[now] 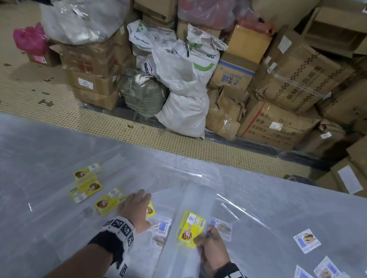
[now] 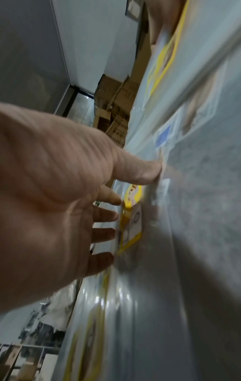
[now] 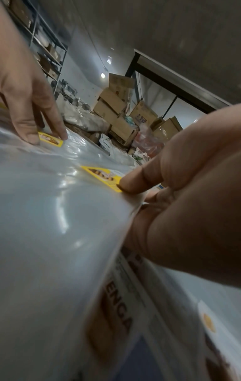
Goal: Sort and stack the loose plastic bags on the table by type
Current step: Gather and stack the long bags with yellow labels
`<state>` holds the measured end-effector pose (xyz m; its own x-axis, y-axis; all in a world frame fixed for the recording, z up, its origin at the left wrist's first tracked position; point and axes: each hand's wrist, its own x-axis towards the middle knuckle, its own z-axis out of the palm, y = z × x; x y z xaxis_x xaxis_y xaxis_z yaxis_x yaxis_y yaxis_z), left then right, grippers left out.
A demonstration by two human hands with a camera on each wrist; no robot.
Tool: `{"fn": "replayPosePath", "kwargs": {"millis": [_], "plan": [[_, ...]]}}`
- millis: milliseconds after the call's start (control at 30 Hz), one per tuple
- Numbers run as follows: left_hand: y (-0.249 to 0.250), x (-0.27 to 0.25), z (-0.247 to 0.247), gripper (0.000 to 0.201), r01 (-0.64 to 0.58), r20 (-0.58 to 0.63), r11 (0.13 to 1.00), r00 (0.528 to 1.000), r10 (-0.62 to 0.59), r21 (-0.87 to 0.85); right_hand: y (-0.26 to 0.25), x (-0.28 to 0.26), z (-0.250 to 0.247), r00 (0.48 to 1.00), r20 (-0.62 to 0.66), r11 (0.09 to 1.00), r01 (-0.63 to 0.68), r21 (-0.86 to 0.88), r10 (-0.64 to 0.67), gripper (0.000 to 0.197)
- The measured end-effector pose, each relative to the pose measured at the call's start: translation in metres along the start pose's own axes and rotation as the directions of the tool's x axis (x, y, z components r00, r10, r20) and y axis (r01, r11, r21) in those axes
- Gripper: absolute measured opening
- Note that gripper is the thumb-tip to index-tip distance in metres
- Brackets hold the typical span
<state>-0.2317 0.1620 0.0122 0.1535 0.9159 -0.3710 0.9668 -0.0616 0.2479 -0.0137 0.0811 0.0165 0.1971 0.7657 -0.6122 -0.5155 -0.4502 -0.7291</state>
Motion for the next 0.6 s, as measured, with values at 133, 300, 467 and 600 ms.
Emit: {"fn": "replayPosePath", "kwargs": {"millis": [133, 300, 467, 600], "plan": [[0.003, -0.005, -0.001, 0.083, 0.035, -0.019, 0.998, 0.999, -0.034, 0.060, 0.006, 0.002, 0.006, 0.999, 0.019, 0.999, 0.033, -0.028, -0.033, 0.044], [0.009, -0.005, 0.000, 0.082, 0.009, -0.032, 0.989, 0.999, -0.004, 0.148, 0.012, 0.007, 0.003, 1.000, 0.010, 0.999, 0.016, -0.041, -0.015, 0.047], [0.015, -0.001, 0.003, 0.085, 0.009, 0.000, 0.987, 1.000, -0.009, 0.160, 0.009, 0.004, 0.002, 0.999, 0.050, 1.000, 0.009, -0.027, -0.007, 0.051], [0.015, 0.002, 0.004, 0.096, 0.049, 0.026, 0.992, 0.998, -0.052, 0.114, 0.008, 0.002, -0.002, 0.997, 0.075, 1.000, -0.009, 0.001, 0.008, 0.052]]}}
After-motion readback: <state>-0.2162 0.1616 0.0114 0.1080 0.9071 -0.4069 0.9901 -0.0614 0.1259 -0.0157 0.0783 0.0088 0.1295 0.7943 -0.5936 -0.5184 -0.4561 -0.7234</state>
